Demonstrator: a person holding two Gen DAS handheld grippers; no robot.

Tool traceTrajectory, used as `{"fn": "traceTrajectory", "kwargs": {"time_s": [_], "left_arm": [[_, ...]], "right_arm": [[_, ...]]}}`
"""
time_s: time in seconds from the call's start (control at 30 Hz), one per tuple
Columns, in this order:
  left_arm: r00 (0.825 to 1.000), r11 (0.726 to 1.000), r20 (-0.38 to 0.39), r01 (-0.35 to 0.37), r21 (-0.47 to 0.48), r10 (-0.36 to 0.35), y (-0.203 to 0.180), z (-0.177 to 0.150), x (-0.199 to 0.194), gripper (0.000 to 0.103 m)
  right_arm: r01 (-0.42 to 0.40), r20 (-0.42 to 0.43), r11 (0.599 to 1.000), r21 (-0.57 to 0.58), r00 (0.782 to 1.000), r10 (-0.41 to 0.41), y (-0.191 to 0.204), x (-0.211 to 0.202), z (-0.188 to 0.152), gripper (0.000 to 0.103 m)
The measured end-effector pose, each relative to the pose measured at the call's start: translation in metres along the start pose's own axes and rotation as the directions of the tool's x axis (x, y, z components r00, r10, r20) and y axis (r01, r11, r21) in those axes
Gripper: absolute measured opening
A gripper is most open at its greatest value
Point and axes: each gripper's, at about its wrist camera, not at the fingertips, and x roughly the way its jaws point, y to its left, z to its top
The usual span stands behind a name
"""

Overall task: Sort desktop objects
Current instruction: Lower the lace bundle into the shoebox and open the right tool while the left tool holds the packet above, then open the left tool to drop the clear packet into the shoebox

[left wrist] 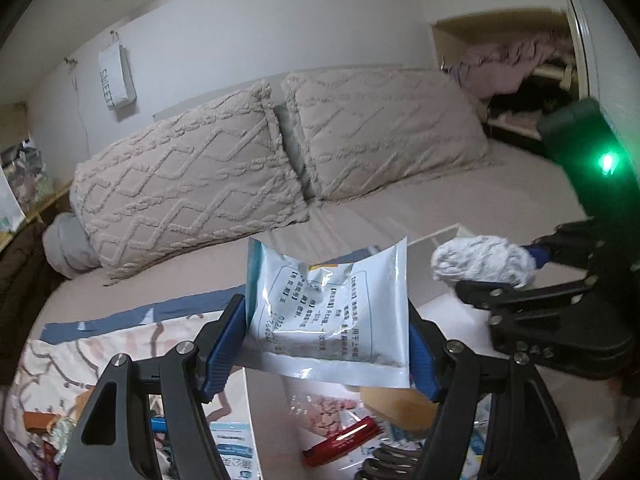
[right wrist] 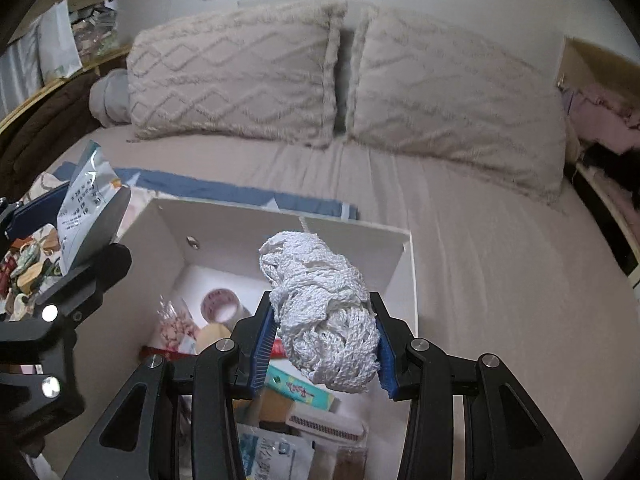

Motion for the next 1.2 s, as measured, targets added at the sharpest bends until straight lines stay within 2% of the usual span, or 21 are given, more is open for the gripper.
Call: {"fn": "traceTrajectory", "kwargs": {"time_s": [0.17, 0.33, 0.5, 0.53, 0.57, 0.63, 0.73, 0.8, 0.87, 0.97, 1.1, 1.2], "left_arm": [[0.996, 1.0, -0.087, -0.023, 0.017, 0.025, -0.003, -0.004, 0.015, 0.072], [0.987, 0.999, -0.158, 0.001, 0.04, 0.006, -0.012, -0.001, 0.024, 0.072], [0.979, 0.999, -0.202, 0.019, 0.047, -0.009, -0.015, 0.001, 0.03, 0.072], [0.977, 0.999, -0.214, 0.025, 0.043, -0.015, -0.014, 0.0, 0.033, 0.072], [0.975, 0.999, -0.219, 0.029, 0.039, -0.019, -0.014, -0.001, 0.035, 0.072], [0.974, 0.999, -0.225, 0.033, 0.036, -0.024, -0.013, -0.004, 0.037, 0.072], [0.971, 0.999, -0.238, 0.042, 0.022, -0.035, -0.009, -0.007, 0.041, 0.072], [0.964, 0.997, -0.257, 0.075, -0.006, -0.074, -0.006, -0.008, 0.045, 0.072], [0.947, 0.992, -0.295, 0.117, -0.054, -0.128, -0.001, -0.008, 0.053, 0.072], [0.933, 0.992, -0.335, 0.115, -0.061, -0.129, -0.001, -0.004, 0.061, 0.072], [0.923, 0.991, -0.359, 0.119, -0.067, -0.136, -0.006, 0.004, 0.068, 0.072], [0.906, 0.992, -0.404, 0.115, -0.042, -0.122, -0.015, 0.007, 0.079, 0.072]], "right_arm": [[0.004, -0.085, 1.0, 0.023, 0.996, -0.002, -0.009, 0.014, -0.013, 0.044], [-0.048, -0.077, 0.998, 0.043, 0.996, 0.051, -0.013, 0.014, -0.016, 0.044], [-0.03, -0.102, 0.998, 0.064, 0.994, 0.036, -0.016, 0.017, -0.018, 0.046], [-0.032, -0.105, 0.997, 0.063, 0.994, 0.038, -0.016, 0.018, -0.018, 0.052], [-0.037, -0.108, 0.997, 0.062, 0.993, 0.044, -0.017, 0.018, -0.018, 0.064], [-0.064, -0.112, 0.997, 0.053, 0.991, 0.07, -0.015, 0.017, -0.017, 0.075], [-0.064, -0.118, 0.998, 0.017, 0.991, 0.066, -0.009, 0.016, -0.017, 0.076], [-0.08, -0.131, 0.997, -0.006, 0.988, 0.078, -0.006, 0.015, -0.017, 0.076], [-0.099, -0.15, 0.994, -0.045, 0.984, 0.091, -0.002, 0.013, -0.018, 0.076], [-0.105, -0.163, 0.99, -0.098, 0.983, 0.089, -0.001, 0.008, -0.02, 0.076], [-0.12, -0.161, 0.99, -0.081, 0.981, 0.105, -0.011, 0.003, -0.02, 0.076], [-0.179, -0.163, 0.983, -0.051, 0.972, 0.169, -0.019, -0.001, -0.023, 0.076]]}}
